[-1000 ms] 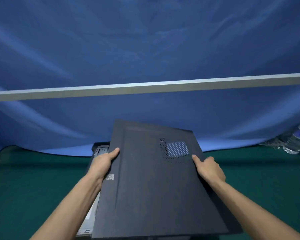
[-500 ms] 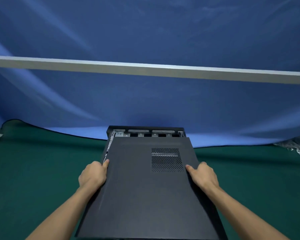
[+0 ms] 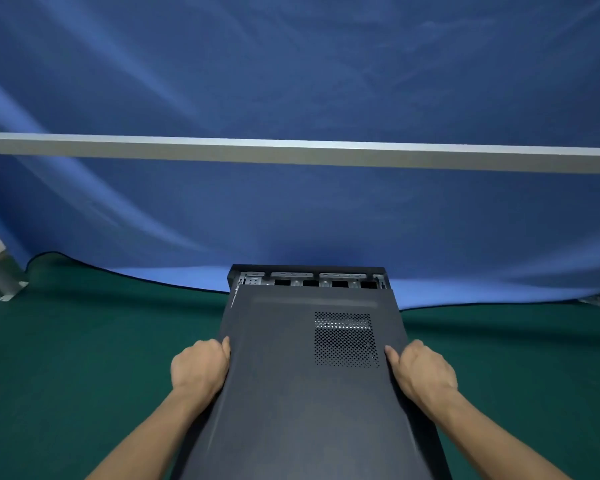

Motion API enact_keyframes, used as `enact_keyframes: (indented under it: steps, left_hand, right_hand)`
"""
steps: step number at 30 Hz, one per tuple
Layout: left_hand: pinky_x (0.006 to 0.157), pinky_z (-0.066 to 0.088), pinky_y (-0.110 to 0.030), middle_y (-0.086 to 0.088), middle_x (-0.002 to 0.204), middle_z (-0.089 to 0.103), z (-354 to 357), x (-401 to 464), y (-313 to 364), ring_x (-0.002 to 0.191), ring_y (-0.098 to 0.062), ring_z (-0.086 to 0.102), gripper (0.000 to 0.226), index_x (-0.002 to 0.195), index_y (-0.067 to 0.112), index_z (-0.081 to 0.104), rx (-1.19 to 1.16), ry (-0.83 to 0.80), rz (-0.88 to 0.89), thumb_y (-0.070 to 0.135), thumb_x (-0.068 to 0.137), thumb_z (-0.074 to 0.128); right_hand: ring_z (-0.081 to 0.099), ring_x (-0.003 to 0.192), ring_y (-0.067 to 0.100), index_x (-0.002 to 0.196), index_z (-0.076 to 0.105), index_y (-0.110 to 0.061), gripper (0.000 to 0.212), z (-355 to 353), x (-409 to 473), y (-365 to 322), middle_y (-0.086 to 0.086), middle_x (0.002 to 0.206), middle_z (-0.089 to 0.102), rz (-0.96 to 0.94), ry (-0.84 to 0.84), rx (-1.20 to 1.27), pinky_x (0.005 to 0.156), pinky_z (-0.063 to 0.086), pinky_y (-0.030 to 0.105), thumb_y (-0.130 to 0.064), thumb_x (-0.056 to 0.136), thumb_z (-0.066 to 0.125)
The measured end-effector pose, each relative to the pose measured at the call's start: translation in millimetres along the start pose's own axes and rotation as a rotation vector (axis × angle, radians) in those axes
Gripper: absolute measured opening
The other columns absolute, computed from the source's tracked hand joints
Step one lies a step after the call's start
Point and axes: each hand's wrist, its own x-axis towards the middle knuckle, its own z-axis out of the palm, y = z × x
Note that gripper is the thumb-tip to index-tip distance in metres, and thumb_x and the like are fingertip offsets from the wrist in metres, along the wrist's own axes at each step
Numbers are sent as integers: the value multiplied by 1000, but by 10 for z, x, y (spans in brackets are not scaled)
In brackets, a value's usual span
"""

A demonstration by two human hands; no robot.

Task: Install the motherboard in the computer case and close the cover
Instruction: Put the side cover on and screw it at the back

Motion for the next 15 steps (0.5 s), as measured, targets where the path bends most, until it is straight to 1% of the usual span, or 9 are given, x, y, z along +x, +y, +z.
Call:
enact_keyframes:
  steps: [5, 7, 8, 10, 11, 12, 14, 15]
  left_hand:
    - [62, 39, -27, 0, 94, 69, 2, -7, 39, 86, -21, 67, 54, 89, 18, 67, 103, 19, 47, 38, 102, 19]
    - [61, 39, -28, 1, 93, 70, 14, 19, 42, 86, -21, 67, 53, 88, 19, 68, 139, 28, 83, 36, 102, 19]
    - [61, 39, -28, 1, 93, 69, 28, 30, 34, 86, -22, 67, 52, 88, 19, 67, 152, 27, 100, 35, 102, 20]
    - [61, 39, -27, 2, 94, 69, 51, 43, 16, 87, -22, 67, 43, 90, 21, 66, 214, 26, 144, 28, 101, 25]
    - [60, 39, -27, 3, 95, 69, 43, 46, 6, 87, -21, 67, 37, 93, 22, 65, 263, 21, 169, 23, 100, 29]
    - [58, 38, -27, 4, 95, 68, 23, 49, 7, 87, -20, 67, 33, 94, 23, 64, 301, 11, 179, 18, 98, 32]
    - [56, 36, -26, 5, 96, 68, 10, 51, 42, 87, -20, 67, 31, 96, 24, 64, 333, -16, 176, 12, 94, 35]
    - [56, 36, -26, 5, 97, 68, 19, 48, 63, 89, -19, 67, 31, 97, 24, 63, 341, -27, 172, 11, 93, 35]
  right_hand:
    - [67, 90, 21, 107, 50, -8, 53, -5, 53, -55, 6, 98, 69, -32, 9, -92, 59, 42, 27, -53, 100, 21]
    - [68, 90, 20, 107, 51, -10, 47, -35, 84, -47, 3, 98, 69, -57, 36, -144, 58, 42, 26, -48, 101, 23]
    - [68, 89, 19, 107, 51, -11, 39, -45, 104, -29, 2, 97, 70, -80, 50, -175, 57, 41, 26, -41, 102, 26]
    - [69, 88, 19, 108, 47, -13, 17, -71, 140, -7, -2, 96, 70, -143, 79, -237, 55, 40, 26, -20, 99, 34]
    - [68, 89, 19, 109, 45, -13, 16, -86, 150, -23, -2, 99, 68, -151, 83, -243, 55, 39, 26, -14, 96, 36]
    - [67, 92, 19, 111, 44, -14, 17, -99, 149, -43, -1, 104, 66, -157, 92, -231, 56, 39, 26, -14, 96, 37]
    - [59, 103, 20, 118, 40, -13, 23, -105, 130, -88, 3, 117, 54, -161, 129, -202, 60, 41, 26, -25, 98, 35]
    - [53, 107, 21, 120, 39, -13, 28, -85, 129, -104, 4, 120, 49, -166, 147, -194, 65, 43, 26, -30, 99, 32]
